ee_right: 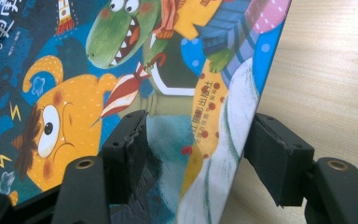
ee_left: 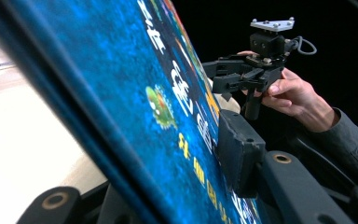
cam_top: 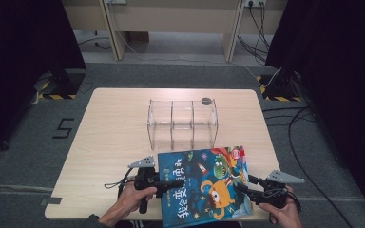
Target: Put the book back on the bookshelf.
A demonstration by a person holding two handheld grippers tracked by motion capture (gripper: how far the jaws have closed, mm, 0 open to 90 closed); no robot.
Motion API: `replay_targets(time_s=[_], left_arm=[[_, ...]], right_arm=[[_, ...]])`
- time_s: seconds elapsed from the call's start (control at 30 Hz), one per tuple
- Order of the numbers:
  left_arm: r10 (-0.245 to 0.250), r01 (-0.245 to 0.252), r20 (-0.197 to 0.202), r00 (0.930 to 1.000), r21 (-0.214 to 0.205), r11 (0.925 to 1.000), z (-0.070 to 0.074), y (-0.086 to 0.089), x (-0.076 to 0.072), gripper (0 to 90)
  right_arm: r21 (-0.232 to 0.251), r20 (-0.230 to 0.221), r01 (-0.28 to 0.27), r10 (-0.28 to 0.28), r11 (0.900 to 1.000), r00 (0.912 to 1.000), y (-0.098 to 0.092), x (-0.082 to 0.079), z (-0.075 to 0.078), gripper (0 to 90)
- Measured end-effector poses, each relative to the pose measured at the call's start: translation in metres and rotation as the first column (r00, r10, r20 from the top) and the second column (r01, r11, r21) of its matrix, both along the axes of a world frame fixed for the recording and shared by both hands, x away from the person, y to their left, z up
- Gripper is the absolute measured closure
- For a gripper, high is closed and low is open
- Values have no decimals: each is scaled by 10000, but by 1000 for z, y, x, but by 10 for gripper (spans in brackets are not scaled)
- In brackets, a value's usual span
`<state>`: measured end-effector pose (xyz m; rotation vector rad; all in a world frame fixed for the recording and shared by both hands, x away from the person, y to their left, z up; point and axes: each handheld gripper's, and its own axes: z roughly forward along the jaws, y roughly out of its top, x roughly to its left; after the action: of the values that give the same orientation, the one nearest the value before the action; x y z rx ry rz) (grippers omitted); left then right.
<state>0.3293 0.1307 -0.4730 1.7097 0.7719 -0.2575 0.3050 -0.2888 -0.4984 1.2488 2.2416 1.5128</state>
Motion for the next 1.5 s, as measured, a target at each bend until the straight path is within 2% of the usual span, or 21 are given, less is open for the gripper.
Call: replay_targets(time_s=[0.03,0.1,0.17,0.27,0.4,0.5,0.63,0.7,0.87,0.97,1.07,1.17,1.2,1.27,1.33,1.43,1.5], left_arm=[[39,-38,-38,10000,88,10000,2,-1,0,660],[263,-253,-375,9989,282,9993,3,-1,0,648],[304,-288,-482,9984,343,9990,4,-2,1,639],[445,-422,-444,9980,501,9978,7,-1,2,630],[919,-895,-233,9955,891,9920,14,2,6,616],[891,-849,-491,9948,820,9930,14,3,8,621],[899,-854,-624,9940,723,9937,15,2,10,635],[898,-865,-734,9933,464,9952,18,2,11,654],[825,-809,-476,9955,339,9961,34,0,12,689],[850,-844,-496,9951,152,9963,43,0,14,712],[928,-923,-464,9946,141,9956,46,-1,17,722],[984,-982,-642,9931,71,9951,47,-3,20,726],[993,-990,-678,9927,78,9951,48,-4,20,730],[1218,-1189,-618,9906,483,9917,50,-6,22,716],[1267,-1227,-890,9879,487,9912,50,-7,26,711],[1342,-1288,-1106,9848,549,9902,51,-9,30,714],[1379,-1318,-1121,9841,600,9895,53,-10,31,715]], right_arm=[[55,-53,5,-4,10000,10000,0,0,0,397],[140,-125,19,-18,9999,9999,-1,1,-1,397],[110,-149,41,-40,9999,9999,0,1,-1,397],[152,-219,101,-98,9998,9997,-1,1,-2,396],[212,-396,288,-279,9994,9988,-3,2,-3,395],[179,-453,329,-321,9993,9985,-3,2,-3,395],[213,-502,351,-340,9992,9982,-4,2,-4,394],[285,-546,385,-369,9989,9978,-4,2,-3,394],[645,-736,470,-422,9968,9964,-5,0,-3,393],[759,-794,395,-334,9963,9963,-3,-1,-3,383],[549,-783,266,-223,9981,9967,0,-2,-2,347],[310,-804,335,-309,9990,9963,1,-2,0,320],[139,-652,430,-420,9990,9970,1,-3,1,320],[-149,-335,712,-717,9973,9969,3,-6,5,311],[-229,124,1116,-1114,9935,9937,6,-12,11,303],[-364,570,1096,-1075,9933,9926,18,-25,17,302],[-629,990,1048,-983,9925,9902,26,-36,21,299]])
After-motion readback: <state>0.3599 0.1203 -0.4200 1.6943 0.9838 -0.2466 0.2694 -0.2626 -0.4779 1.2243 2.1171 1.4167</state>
